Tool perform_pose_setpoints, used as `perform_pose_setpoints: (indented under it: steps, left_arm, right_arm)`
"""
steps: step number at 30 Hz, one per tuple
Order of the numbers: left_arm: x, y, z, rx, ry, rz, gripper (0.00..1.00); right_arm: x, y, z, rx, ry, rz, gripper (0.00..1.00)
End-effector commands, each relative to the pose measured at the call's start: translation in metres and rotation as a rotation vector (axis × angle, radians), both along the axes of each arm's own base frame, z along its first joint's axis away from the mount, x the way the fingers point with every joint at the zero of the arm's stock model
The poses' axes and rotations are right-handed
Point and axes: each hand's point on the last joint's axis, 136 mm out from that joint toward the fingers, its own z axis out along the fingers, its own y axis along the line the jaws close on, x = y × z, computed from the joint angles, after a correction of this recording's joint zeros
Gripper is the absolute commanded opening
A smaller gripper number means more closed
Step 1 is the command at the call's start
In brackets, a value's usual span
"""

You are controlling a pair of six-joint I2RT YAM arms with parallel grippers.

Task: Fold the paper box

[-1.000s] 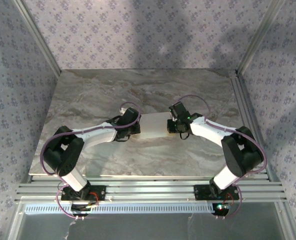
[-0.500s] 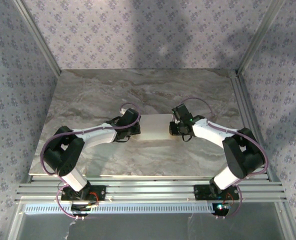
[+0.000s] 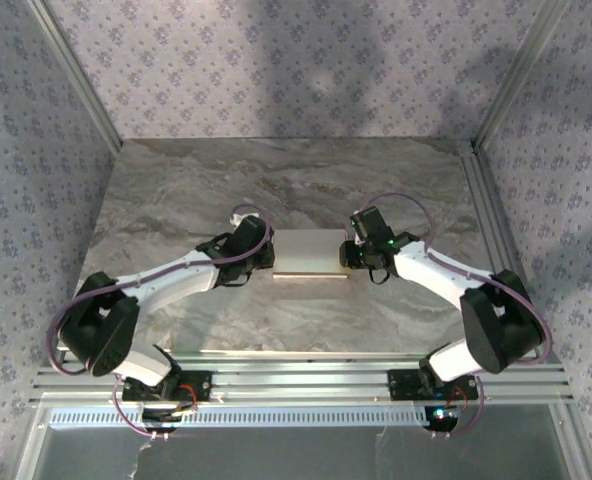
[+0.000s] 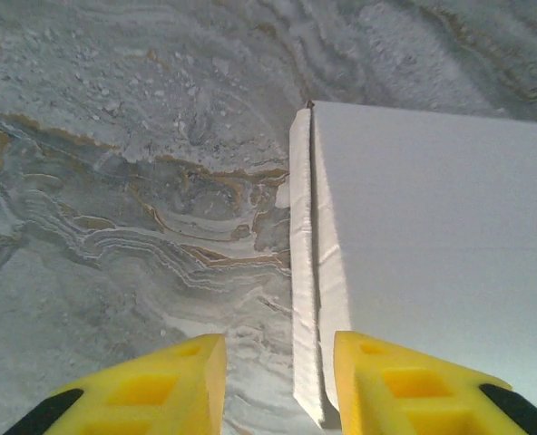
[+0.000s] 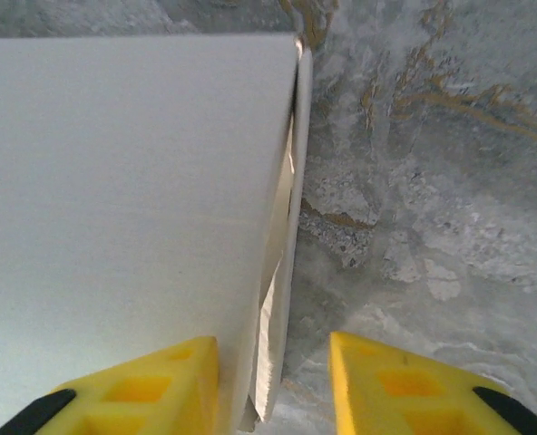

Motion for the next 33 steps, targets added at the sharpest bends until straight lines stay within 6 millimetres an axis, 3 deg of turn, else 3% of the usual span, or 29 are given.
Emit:
perform_pose_setpoints:
  steps: [1,5,33]
  left_arm:
    - [-0.013,-0.005,0.012,0.072,0.005,-0.087,0.37]
    - [-0.03,-0.016,-0.001,0.068,0.049,-0.149,0.38]
    - [-0.041,-0.028,-0.026,0.05,0.085,-0.178,0.28]
  right_arm:
    - [-0.014,-0.011,0.006,-0.019,0.007,-0.008,0.4]
    - [-0.03,-0.013,0.005,0.026,0.02,-0.002,0.42]
    - [-0.058,0.0,-0.007,0.157,0.099,0.012,0.37]
